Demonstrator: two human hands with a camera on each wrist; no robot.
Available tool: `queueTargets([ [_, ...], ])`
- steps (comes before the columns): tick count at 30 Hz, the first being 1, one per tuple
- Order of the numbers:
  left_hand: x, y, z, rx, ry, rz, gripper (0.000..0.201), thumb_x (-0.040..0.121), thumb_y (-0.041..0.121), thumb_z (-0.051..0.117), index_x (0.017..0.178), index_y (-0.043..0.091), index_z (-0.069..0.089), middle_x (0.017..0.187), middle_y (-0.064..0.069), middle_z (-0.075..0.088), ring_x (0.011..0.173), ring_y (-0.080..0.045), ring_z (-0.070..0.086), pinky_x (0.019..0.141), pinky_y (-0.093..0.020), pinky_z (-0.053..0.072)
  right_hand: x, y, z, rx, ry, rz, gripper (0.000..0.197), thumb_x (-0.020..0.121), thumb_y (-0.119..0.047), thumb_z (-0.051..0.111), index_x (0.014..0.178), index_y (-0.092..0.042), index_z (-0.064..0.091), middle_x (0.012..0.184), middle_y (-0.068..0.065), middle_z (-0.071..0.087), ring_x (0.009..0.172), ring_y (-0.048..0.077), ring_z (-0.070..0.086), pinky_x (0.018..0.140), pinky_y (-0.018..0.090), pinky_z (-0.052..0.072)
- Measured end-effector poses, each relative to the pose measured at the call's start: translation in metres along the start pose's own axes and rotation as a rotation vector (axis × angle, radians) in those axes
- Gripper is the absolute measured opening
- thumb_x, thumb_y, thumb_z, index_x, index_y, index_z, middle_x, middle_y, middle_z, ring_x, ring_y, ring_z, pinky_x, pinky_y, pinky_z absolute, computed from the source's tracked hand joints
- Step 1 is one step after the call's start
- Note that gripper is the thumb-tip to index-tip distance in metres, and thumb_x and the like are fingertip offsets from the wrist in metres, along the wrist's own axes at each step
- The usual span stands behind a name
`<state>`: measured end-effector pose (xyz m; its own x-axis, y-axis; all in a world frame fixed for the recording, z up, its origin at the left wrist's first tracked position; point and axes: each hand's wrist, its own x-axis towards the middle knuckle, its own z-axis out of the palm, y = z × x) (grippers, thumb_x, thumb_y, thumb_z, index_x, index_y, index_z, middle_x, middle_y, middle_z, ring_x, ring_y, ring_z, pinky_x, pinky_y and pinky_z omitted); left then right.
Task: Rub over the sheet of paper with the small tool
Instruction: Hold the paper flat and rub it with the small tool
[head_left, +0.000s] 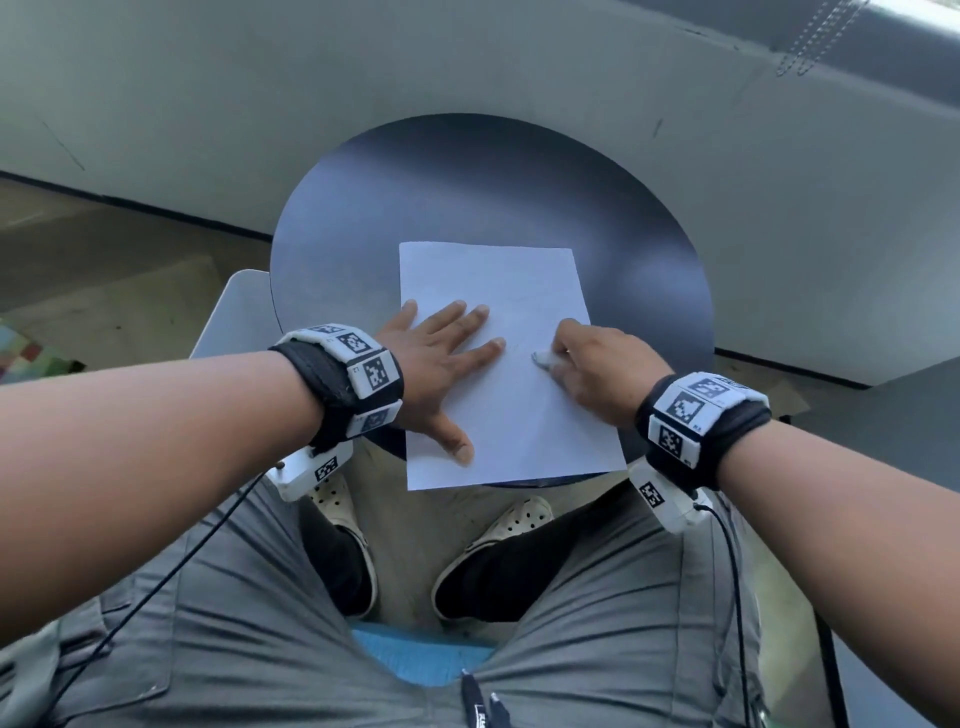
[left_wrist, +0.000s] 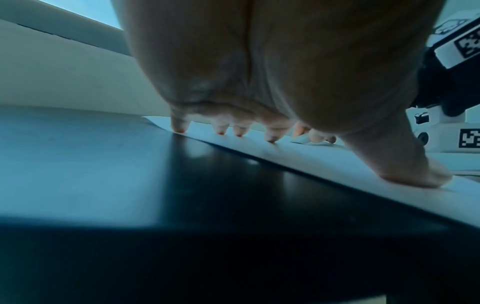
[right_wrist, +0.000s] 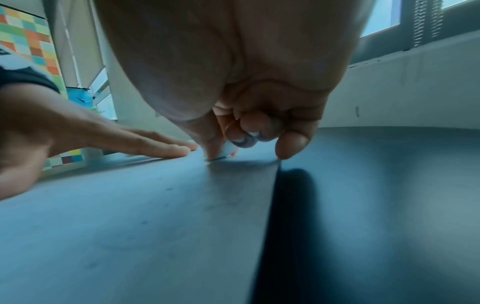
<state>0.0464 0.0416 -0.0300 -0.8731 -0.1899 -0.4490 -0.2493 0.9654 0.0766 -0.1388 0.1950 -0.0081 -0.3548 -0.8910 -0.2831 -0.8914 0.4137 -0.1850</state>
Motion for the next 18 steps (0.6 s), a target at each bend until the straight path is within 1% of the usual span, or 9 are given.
queueTargets([
  [4,-0.009,-0.011,0.008,-0.039,0.011,-0.05,0.134,0.048,0.103,0.039,0.15,0.038,-0.02,0.159,0.003,-0.03,0.147,-0.021,-0.025,0.117,-0.062,-0.001,0.004,0.008,-0.004,0.067,-0.022,0.077,0.032,0.097,-0.053,0.043,0.094,-0.022,0.048,0.092,0.001,0.059,0.085,0.027,0.055,0.073,0.036,0.045],
  [8,-0.006,-0.01,0.009,-0.048,0.015,-0.056,0.137,0.044,0.104,0.037,0.149,0.038,-0.021,0.159,0.002,-0.03,0.147,-0.023,-0.025,0.115,-0.065,-0.001,0.004,-0.012,0.0,-0.065,0.017,0.149,0.031,0.097,-0.046,0.037,0.094,-0.016,0.042,0.097,0.011,0.061,0.083,0.036,0.055,0.074,0.04,0.048],
  [9,-0.005,-0.009,0.009,-0.044,0.014,-0.058,0.138,0.044,0.104,0.038,0.149,0.038,-0.021,0.159,0.001,-0.031,0.147,-0.023,-0.025,0.115,-0.065,-0.001,-0.002,-0.023,0.005,-0.097,0.019,0.087,0.029,0.097,-0.044,0.036,0.093,-0.015,0.038,0.098,0.012,0.061,0.084,0.036,0.056,0.07,0.039,0.045],
  [11,-0.005,-0.007,0.008,-0.031,0.001,-0.062,0.14,0.044,0.103,0.04,0.15,0.036,-0.022,0.158,0.0,-0.033,0.147,-0.024,-0.026,0.114,-0.066,0.0,-0.018,-0.052,0.016,-0.1,-0.026,-0.163,0.021,0.098,-0.039,0.038,0.091,-0.02,0.032,0.092,0.008,0.058,0.086,0.035,0.057,0.065,0.037,0.039],
  [13,-0.005,-0.006,0.007,-0.019,-0.016,-0.06,0.142,0.044,0.103,0.041,0.149,0.035,-0.024,0.157,-0.001,-0.035,0.146,-0.025,-0.027,0.114,-0.066,-0.001,-0.031,-0.068,0.02,-0.12,-0.132,-0.442,0.016,0.098,-0.032,0.042,0.092,-0.019,0.037,0.088,0.004,0.054,0.085,0.031,0.055,0.065,0.04,0.04],
  [14,-0.005,-0.006,0.006,-0.016,-0.023,-0.058,0.143,0.043,0.103,0.042,0.15,0.035,-0.024,0.157,-0.001,-0.035,0.146,-0.025,-0.028,0.113,-0.067,-0.001,-0.03,-0.065,0.019,-0.128,-0.155,-0.511,0.014,0.097,-0.031,0.043,0.094,-0.017,0.042,0.09,0.004,0.054,0.085,0.03,0.053,0.068,0.041,0.042],
  [15,-0.006,-0.006,0.006,-0.015,-0.027,-0.057,0.143,0.043,0.102,0.043,0.15,0.035,-0.024,0.156,-0.001,-0.035,0.146,-0.025,-0.028,0.113,-0.067,-0.001,-0.024,-0.057,0.016,-0.128,-0.157,-0.498,0.017,0.097,-0.033,0.043,0.097,-0.017,0.046,0.093,0.004,0.056,0.087,0.03,0.054,0.07,0.041,0.042],
  [16,-0.005,-0.006,0.006,-0.013,-0.028,-0.056,0.143,0.043,0.102,0.044,0.15,0.034,-0.024,0.157,-0.001,-0.035,0.146,-0.025,-0.028,0.113,-0.067,-0.001,-0.015,-0.047,0.012,-0.121,-0.136,-0.408,0.023,0.099,-0.039,0.041,0.099,-0.017,0.047,0.096,0.005,0.059,0.088,0.03,0.055,0.07,0.038,0.041],
  [18,-0.005,-0.006,0.005,-0.009,-0.025,-0.057,0.143,0.044,0.102,0.044,0.15,0.035,-0.024,0.157,-0.002,-0.034,0.146,-0.025,-0.028,0.113,-0.068,-0.001,0.002,-0.026,0.002,-0.139,-0.018,-0.107,0.032,0.1,-0.048,0.036,0.097,-0.017,0.043,0.098,0.008,0.062,0.083,0.032,0.054,0.066,0.036,0.038],
])
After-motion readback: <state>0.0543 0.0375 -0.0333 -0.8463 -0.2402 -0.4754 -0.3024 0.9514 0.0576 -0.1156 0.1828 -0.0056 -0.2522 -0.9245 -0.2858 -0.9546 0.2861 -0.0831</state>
